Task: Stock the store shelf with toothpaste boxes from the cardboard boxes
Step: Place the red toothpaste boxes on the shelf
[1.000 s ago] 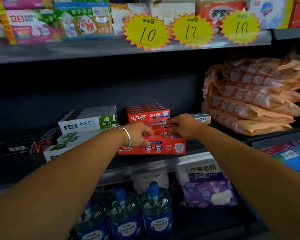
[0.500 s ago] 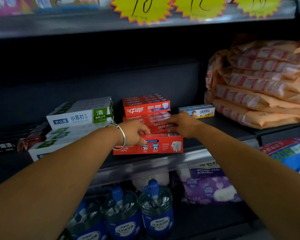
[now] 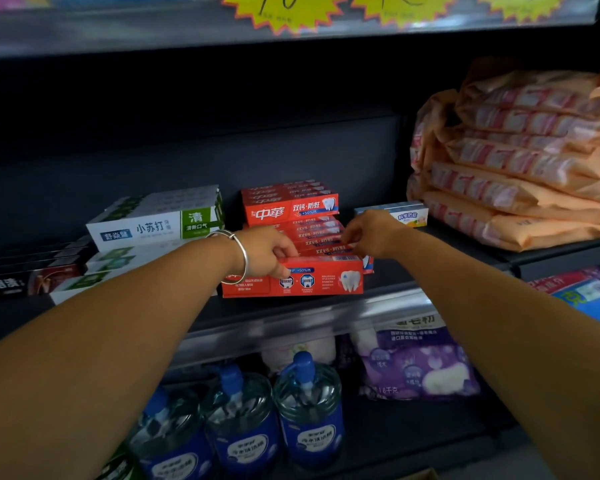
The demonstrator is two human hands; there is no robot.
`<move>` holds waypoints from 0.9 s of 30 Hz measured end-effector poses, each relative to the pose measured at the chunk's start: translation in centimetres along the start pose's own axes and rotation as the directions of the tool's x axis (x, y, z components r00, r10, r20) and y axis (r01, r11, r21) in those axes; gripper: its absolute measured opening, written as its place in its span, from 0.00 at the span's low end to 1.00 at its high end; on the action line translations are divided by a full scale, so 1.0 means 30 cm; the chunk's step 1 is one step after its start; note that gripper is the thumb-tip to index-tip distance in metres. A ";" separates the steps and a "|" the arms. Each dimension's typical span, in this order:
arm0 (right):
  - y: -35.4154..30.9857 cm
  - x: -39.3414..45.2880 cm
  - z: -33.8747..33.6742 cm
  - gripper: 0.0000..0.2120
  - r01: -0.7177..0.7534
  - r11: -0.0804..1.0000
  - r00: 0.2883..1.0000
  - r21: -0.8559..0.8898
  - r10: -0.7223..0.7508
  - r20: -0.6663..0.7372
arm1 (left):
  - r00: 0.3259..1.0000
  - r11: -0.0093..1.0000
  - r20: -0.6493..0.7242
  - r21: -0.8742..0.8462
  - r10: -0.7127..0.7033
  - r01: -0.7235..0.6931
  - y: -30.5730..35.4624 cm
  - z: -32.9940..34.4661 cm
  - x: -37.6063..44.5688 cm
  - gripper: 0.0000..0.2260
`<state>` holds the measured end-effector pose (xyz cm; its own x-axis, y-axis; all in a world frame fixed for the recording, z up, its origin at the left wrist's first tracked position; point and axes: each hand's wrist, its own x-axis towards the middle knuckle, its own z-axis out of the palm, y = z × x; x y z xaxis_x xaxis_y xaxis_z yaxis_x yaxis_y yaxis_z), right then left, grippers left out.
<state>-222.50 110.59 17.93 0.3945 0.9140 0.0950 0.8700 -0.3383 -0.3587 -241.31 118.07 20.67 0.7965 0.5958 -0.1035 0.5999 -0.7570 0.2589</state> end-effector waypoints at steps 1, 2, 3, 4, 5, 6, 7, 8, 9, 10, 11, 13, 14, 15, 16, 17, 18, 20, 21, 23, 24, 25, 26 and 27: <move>0.007 -0.002 -0.001 0.15 -0.010 1.000 1.000 0.001 0.010 0.000 | 1.000 1.000 -0.002 -0.006 0.003 -0.003 -0.001 -0.002 0.001 0.16; 0.012 -0.005 0.001 0.15 -0.019 1.000 1.000 -0.018 0.019 -0.007 | 1.000 1.000 -0.004 -0.011 0.004 -0.004 -0.002 -0.003 0.000 0.16; 0.015 -0.006 0.005 0.15 -0.027 0.998 0.999 -0.055 0.026 -0.023 | 1.000 1.000 -0.007 -0.014 0.001 -0.001 -0.002 -0.004 0.000 0.16; 0.017 -0.006 0.011 0.14 -0.030 0.995 0.999 -0.097 0.026 -0.047 | 1.000 1.000 -0.013 -0.015 -0.001 0.001 -0.002 -0.006 0.000 0.16; 0.016 -0.005 0.016 0.14 -0.032 0.992 0.997 -0.126 0.022 -0.075 | 1.000 1.000 -0.018 -0.015 -0.003 0.002 -0.003 -0.007 0.001 0.16; 0.014 -0.005 0.021 0.13 -0.032 0.990 0.995 -0.135 0.019 -0.098 | 1.000 1.000 -0.022 -0.017 -0.004 0.003 -0.003 -0.007 0.002 0.16; 0.014 -0.002 0.026 0.12 -0.030 0.991 0.993 -0.134 0.015 -0.114 | 1.000 1.000 -0.024 -0.020 -0.005 0.004 -0.005 -0.007 0.003 0.16; 0.014 0.001 0.030 0.11 -0.027 0.991 0.992 -0.130 0.011 -0.125 | 1.000 1.000 -0.025 -0.022 -0.003 0.003 -0.006 -0.008 0.004 0.16; 0.012 0.004 0.033 0.11 -0.026 0.992 0.991 -0.122 0.010 -0.131 | 1.000 1.000 -0.024 -0.023 -0.001 0.001 -0.008 -0.008 0.006 0.16; 0.010 0.004 0.036 0.10 -0.026 0.993 0.991 -0.112 0.011 -0.132 | 1.000 1.000 -0.023 -0.023 0.001 -0.001 -0.009 -0.008 0.007 0.16; 0.009 0.004 0.037 0.10 -0.026 0.994 0.992 -0.105 0.012 -0.129 | 1.000 1.000 -0.023 -0.023 0.000 -0.001 -0.009 -0.009 0.010 0.16; 0.011 0.007 0.038 0.10 -0.021 0.994 0.992 -0.106 0.007 -0.128 | 1.000 1.000 -0.027 -0.021 -0.004 0.003 -0.010 -0.010 0.012 0.16; 0.013 0.008 0.040 0.10 -0.015 0.994 0.992 -0.111 0.001 -0.129 | 1.000 1.000 -0.029 -0.019 -0.004 0.003 -0.010 -0.011 0.013 0.16; 0.015 0.010 0.040 0.10 -0.010 0.992 0.992 -0.124 -0.006 -0.124 | 1.000 1.000 -0.031 -0.019 -0.004 0.003 -0.011 -0.011 0.015 0.16; 0.016 0.010 0.038 0.11 -0.002 0.990 0.993 -0.142 -0.015 -0.115 | 0.999 1.000 -0.032 -0.022 -0.002 0.001 -0.011 -0.010 0.016 0.16; 0.016 0.009 0.033 0.11 0.004 0.988 0.994 -0.156 -0.020 -0.103 | 1.000 1.000 -0.031 -0.026 0.000 -0.001 -0.011 -0.010 0.017 0.16; 0.014 0.008 0.026 0.11 0.012 0.988 0.995 -0.153 -0.027 -0.095 | 0.999 1.000 -0.034 -0.031 0.002 -0.003 -0.010 -0.011 0.017 0.15; 0.008 -0.003 0.000 0.11 0.034 0.995 0.995 -0.089 -0.042 -0.092 | 0.999 0.999 -0.051 -0.045 -0.002 -0.001 -0.004 -0.017 0.014 0.16; 0.005 -0.008 -0.014 0.11 0.042 0.998 0.994 -0.049 -0.047 -0.098 | 0.998 0.999 -0.065 -0.051 -0.004 0.000 -0.002 -0.021 0.012 0.17; -0.001 -0.017 -0.036 0.11 0.045 0.998 0.992 0.052 -0.038 -0.120 | 0.996 0.999 -0.093 -0.050 -0.003 -0.002 0.004 -0.033 0.004 0.18; -0.001 -0.022 -0.043 0.11 0.038 0.991 0.990 0.129 -0.021 -0.136 | 0.994 0.999 -0.108 -0.045 0.000 -0.004 0.008 -0.039 -0.001 0.19; -0.004 -0.028 -0.050 0.12 0.023 0.975 0.990 0.222 0.009 -0.140 | 0.992 0.999 -0.129 -0.036 0.003 -0.008 0.013 -0.045 -0.006 0.19; -0.009 -0.035 -0.056 0.12 -0.003 0.945 0.991 0.328 0.046 -0.123 | 0.988 1.000 -0.155 -0.022 0.009 -0.013 0.017 -0.050 -0.011 0.19; -0.014 -0.044 -0.063 0.12 -0.035 0.899 0.992 0.437 0.084 -0.092 | 0.983 1.000 -0.183 -0.007 0.014 -0.016 0.022 -0.056 -0.016 0.19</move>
<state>-222.84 109.12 19.71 0.4913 0.8581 0.1495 0.6387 -0.2382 -0.7317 -241.41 117.74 22.49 0.7776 0.6240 0.0775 0.5867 -0.7644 0.2674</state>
